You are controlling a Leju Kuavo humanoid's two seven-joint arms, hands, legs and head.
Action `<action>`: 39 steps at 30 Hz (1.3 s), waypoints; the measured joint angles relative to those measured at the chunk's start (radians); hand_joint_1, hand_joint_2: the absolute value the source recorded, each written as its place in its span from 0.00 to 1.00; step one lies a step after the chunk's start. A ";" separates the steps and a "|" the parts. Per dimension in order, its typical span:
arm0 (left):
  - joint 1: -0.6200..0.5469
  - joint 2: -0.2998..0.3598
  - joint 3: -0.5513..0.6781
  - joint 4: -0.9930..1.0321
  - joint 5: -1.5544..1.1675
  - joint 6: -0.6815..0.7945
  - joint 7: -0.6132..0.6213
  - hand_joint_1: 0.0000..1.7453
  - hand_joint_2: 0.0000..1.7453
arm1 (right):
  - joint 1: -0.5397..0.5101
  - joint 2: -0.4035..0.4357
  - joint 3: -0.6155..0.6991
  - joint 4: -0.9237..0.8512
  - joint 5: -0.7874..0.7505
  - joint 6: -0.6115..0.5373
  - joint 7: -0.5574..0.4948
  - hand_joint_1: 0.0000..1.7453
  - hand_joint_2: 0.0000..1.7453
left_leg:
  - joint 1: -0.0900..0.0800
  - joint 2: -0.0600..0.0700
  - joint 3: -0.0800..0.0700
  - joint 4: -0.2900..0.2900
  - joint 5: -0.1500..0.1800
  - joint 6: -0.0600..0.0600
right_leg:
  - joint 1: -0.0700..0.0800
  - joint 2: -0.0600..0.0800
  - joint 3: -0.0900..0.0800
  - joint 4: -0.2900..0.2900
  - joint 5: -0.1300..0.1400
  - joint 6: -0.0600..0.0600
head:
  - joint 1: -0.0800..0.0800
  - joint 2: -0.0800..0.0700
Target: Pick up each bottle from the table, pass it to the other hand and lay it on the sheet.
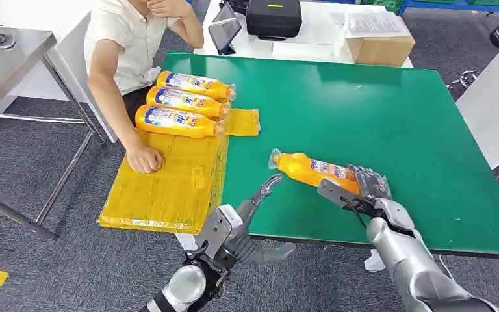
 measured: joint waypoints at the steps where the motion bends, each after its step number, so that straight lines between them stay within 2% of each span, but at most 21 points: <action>1: 0.000 0.000 0.000 0.000 0.002 0.003 0.000 0.00 1.00 | 0.003 0.000 -0.011 0.000 -0.038 0.010 -0.030 1.00 1.00 | 0.000 0.000 0.000 0.000 0.000 0.000 | 0.000 0.000 0.000 0.000 0.000 0.000 | 0.000 0.000; 5: 0.000 -0.004 0.002 0.000 0.011 0.032 -0.007 0.00 1.00 | 0.028 0.009 -0.055 -0.010 -0.152 0.018 -0.126 1.00 1.00 | 0.000 0.001 0.001 0.000 -0.001 0.000 | 0.000 0.001 0.000 0.000 0.000 0.000 | 0.000 0.000; 10: 0.001 -0.006 0.006 0.000 0.025 0.049 -0.023 0.00 1.00 | 0.049 0.022 -0.084 -0.025 -0.217 0.027 -0.178 1.00 1.00 | 0.000 0.001 0.001 0.000 0.000 0.000 | 0.000 0.001 0.001 0.000 0.000 0.000 | 0.000 0.000; 13: 0.012 -0.010 0.036 -0.003 0.055 0.141 -0.149 0.00 1.00 | 0.084 0.048 -0.113 -0.073 -0.387 0.131 -0.275 1.00 1.00 | 0.000 0.002 0.001 0.000 0.000 0.000 | 0.000 0.002 0.001 0.001 0.001 0.000 | 0.000 0.000; 17: 0.046 -0.014 0.121 -0.011 0.210 0.164 -0.181 0.00 1.00 | 0.183 0.077 -0.114 -0.230 -0.571 0.187 -0.286 1.00 1.00 | 0.000 -0.001 -0.002 0.000 0.000 -0.001 | 0.000 0.001 -0.001 0.001 0.000 0.000 | -0.001 0.000; 23: 0.098 -0.013 0.204 -0.016 0.281 0.128 -0.166 0.00 1.00 | 0.284 0.102 -0.107 -0.431 -0.669 0.192 -0.276 1.00 1.00 | 0.000 -0.004 -0.009 0.000 0.001 0.000 | 0.000 -0.003 -0.006 0.002 0.000 0.000 | 0.000 0.000; 26: 0.114 -0.013 0.231 -0.020 0.427 0.033 -0.091 0.00 1.00 | 0.325 0.127 -0.072 -0.540 -0.722 0.210 -0.286 1.00 1.00 | 0.000 -0.004 -0.011 0.000 0.001 0.000 | 0.000 -0.002 -0.008 0.002 0.000 0.000 | 0.000 0.000; 29: 0.122 -0.013 0.246 -0.035 0.478 -0.031 -0.076 0.00 1.00 | 0.344 0.149 -0.004 -0.616 -0.728 0.232 -0.284 1.00 1.00 | 0.000 -0.001 -0.012 0.000 0.000 -0.001 | 0.000 -0.002 -0.010 0.002 0.000 0.000 | 0.000 0.000; 39: 0.085 -0.017 0.248 -0.044 0.405 -0.022 -0.089 0.00 1.00 | 0.340 0.212 0.222 -0.713 -0.727 0.245 -0.264 1.00 1.00 | 0.001 -0.004 -0.011 0.000 0.001 -0.001 | 0.000 -0.003 -0.010 0.003 -0.001 -0.001 | 0.000 0.000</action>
